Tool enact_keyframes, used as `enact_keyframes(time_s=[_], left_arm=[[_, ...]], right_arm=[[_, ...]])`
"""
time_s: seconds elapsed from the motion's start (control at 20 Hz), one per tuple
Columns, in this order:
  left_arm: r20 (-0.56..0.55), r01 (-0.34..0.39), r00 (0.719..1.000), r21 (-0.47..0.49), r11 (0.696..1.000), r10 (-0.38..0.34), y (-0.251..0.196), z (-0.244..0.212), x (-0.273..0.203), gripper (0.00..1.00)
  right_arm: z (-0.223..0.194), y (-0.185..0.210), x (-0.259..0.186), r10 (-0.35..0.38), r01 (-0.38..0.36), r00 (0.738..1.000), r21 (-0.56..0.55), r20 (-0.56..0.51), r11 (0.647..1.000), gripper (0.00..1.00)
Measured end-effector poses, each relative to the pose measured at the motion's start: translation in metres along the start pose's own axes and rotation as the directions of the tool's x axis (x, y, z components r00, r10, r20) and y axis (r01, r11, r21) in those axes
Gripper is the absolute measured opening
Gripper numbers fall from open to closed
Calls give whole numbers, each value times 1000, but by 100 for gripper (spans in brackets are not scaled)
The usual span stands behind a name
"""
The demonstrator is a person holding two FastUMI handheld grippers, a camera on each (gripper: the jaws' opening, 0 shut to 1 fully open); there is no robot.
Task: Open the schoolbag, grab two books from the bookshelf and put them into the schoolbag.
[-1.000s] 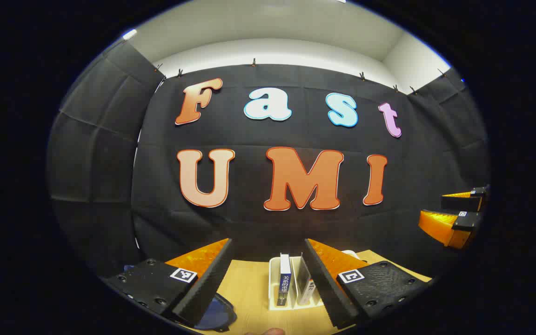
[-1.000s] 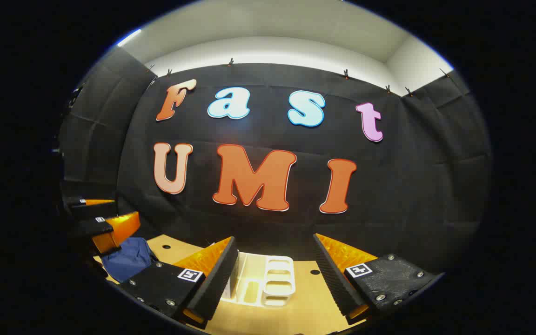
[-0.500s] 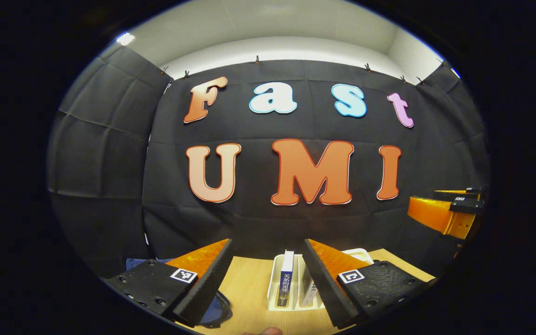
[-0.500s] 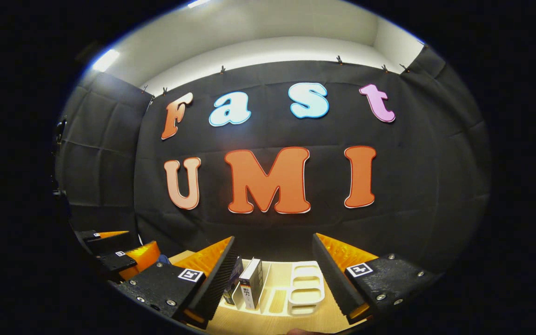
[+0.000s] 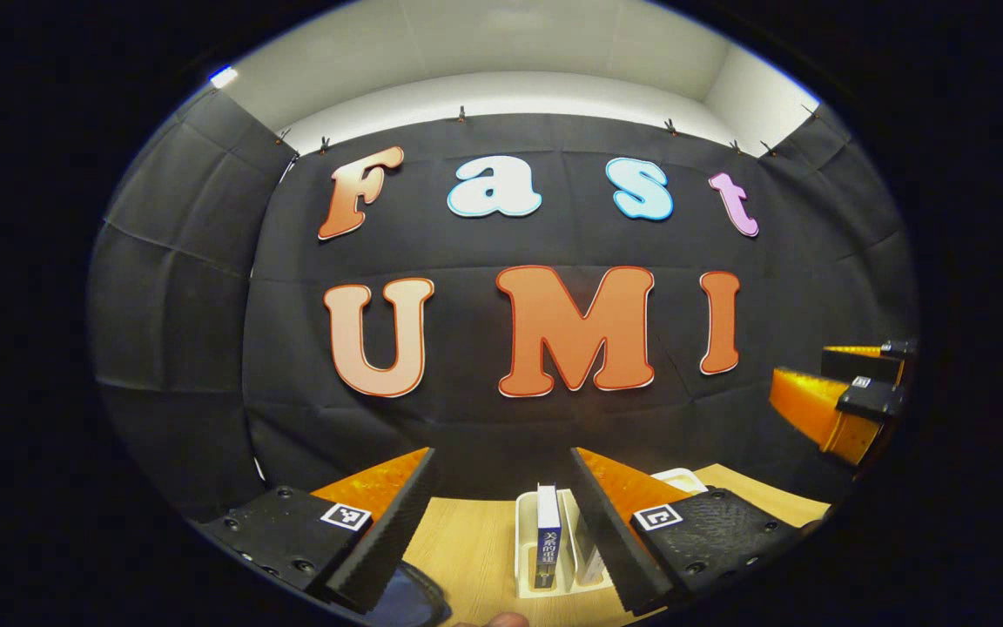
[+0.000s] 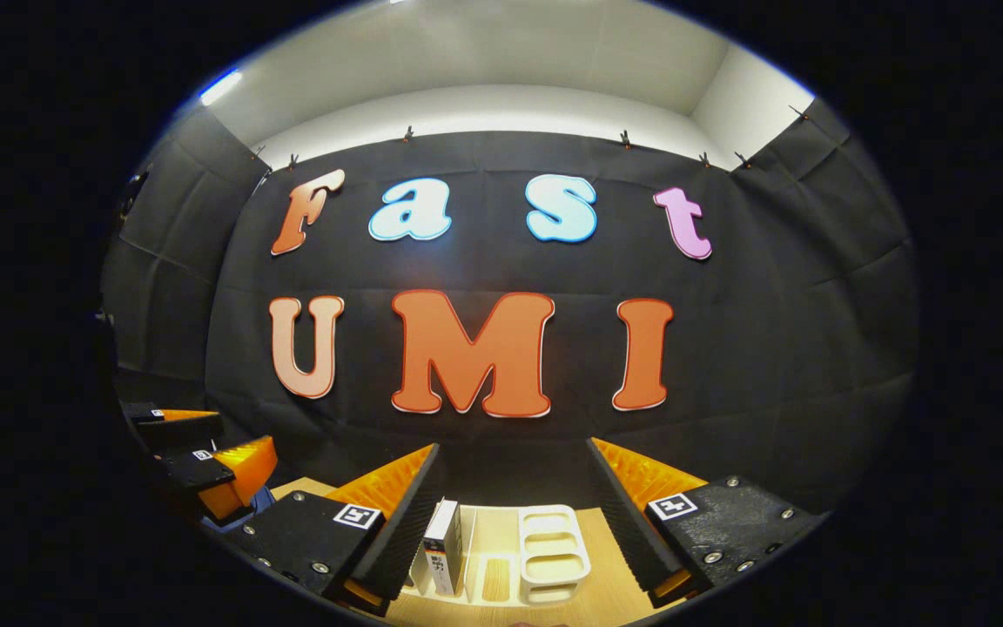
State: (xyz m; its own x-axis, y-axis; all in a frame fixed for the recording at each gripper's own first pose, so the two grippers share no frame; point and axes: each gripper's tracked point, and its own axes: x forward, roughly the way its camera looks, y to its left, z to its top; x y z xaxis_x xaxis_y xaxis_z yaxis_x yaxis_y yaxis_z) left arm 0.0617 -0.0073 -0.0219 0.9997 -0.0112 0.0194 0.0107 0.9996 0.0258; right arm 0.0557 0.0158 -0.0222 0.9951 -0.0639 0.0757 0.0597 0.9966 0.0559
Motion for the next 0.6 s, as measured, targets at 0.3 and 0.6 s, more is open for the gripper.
enact_keyframes(time_s=[0.3,0.6], left_arm=[[40,12,999,6,1000,-12,7,15,9,93],[-54,95,994,-61,994,-98,-22,-16,17,93]], right_arm=[[-10,7,3,-34,33,999,-40,-13,999,95],[-23,15,6,-13,10,999,-74,-46,997,96]])
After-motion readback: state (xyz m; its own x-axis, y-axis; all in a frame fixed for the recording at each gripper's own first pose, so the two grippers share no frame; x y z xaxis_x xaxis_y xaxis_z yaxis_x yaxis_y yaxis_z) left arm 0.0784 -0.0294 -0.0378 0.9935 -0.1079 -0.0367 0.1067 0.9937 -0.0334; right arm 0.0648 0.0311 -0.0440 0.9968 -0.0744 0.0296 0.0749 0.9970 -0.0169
